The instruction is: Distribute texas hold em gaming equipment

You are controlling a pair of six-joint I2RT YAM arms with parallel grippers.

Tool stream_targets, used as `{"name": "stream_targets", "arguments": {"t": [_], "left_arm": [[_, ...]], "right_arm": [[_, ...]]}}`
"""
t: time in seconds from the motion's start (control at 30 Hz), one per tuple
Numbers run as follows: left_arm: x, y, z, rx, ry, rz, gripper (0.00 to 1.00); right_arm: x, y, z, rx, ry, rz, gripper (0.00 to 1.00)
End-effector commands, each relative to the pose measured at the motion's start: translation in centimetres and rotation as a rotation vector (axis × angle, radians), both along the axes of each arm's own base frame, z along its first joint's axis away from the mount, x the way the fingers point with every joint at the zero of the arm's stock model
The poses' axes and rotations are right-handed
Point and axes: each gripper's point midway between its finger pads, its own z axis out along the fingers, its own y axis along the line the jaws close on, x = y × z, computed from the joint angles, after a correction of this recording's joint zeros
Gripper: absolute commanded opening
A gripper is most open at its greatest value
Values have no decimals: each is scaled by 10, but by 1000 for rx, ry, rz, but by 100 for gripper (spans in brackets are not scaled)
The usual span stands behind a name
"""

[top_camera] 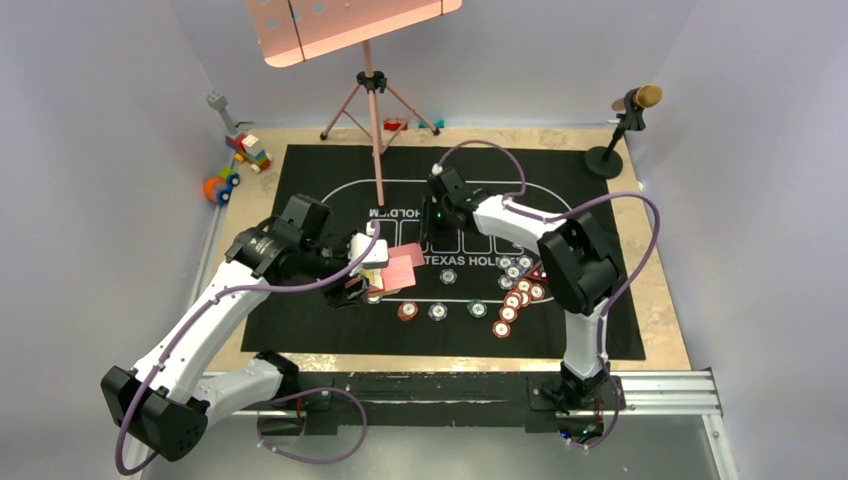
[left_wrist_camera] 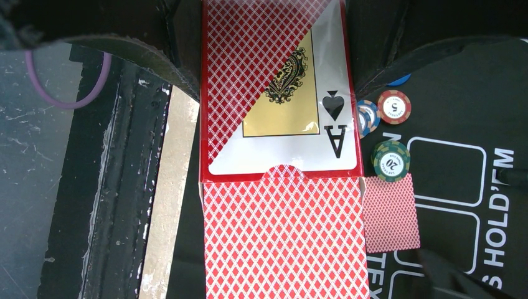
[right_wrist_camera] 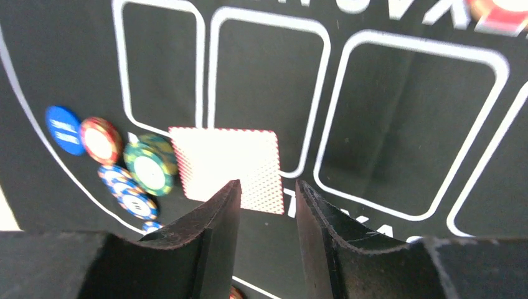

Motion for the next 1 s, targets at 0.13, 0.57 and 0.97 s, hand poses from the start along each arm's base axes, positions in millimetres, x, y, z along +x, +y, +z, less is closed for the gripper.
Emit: {"name": "stream_targets", "arguments": {"t": [0.13, 0.57, 0.97], "left_arm": [[3, -5, 15, -44, -41, -12, 10], [3, -4, 15, -39, -44, -9, 10], [4, -5, 15, -40, -41, -7, 10]], "right_arm": [[-29, 15, -41, 23, 114, 45, 40], [-47, 53, -57, 26, 163, 133, 37], [-41, 65, -44, 17, 134, 178, 36]]}}
